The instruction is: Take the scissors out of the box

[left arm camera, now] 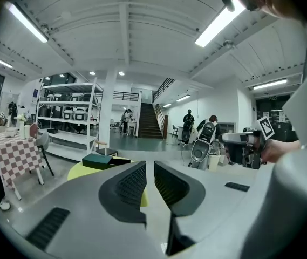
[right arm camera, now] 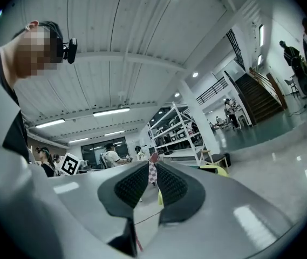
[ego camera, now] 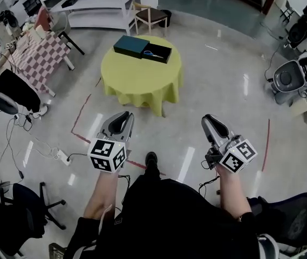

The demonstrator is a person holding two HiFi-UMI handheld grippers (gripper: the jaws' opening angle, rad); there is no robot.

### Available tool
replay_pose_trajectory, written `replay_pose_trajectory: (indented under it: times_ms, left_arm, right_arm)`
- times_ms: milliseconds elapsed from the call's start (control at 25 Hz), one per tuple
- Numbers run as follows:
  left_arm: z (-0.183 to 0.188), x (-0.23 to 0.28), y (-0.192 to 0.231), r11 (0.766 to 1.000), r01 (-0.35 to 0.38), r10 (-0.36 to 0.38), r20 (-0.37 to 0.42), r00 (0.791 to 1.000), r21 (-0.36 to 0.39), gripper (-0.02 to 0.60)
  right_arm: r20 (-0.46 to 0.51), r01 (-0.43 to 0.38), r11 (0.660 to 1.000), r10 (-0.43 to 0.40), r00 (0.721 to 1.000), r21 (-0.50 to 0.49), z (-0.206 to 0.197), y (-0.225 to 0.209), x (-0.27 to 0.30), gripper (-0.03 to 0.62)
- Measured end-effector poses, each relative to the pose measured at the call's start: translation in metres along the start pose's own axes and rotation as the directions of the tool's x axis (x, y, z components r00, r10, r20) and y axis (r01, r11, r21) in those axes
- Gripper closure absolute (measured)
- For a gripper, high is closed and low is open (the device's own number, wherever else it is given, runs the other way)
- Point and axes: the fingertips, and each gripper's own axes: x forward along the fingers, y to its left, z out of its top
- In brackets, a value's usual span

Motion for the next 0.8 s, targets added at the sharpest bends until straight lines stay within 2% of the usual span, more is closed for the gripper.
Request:
replay_pose_trajectory:
  times_ms: [200,240,400,800]
  left_arm:
    - [0.026,0.058,0.044,0.999,0.034,-0.034,-0.008,0.999,0.003,0.531]
    - [0.032,0.067,0.052,0.999,0.036,-0.036,-0.005,0.999,0.008,0.531]
    - [0.042,0.101,0.083,0.998,0.035,-0.034,-0.011,0.999,0.052,0.531]
    - [0.048,0.130,0.131,0.996,0.077,-0.076,-0.026,0.997,0.040,0.531]
  right_arm:
    - [-0.018,0.014,1.000,-0.014,1.000,0.023,0.014,-0.026,0.052,0.539]
    - [-0.024,0.011,1.000,-0.011,1.000,0.023,0.016,-0.029,0.063,0.557]
    - [-0.029,0.019,1.000,-0.018,0.999,0.013,0.020,-0.043,0.103,0.565]
    - [-0.015,0.016,1.000,-0.015,1.000,0.017,0.023,-0.052,0.172,0.565]
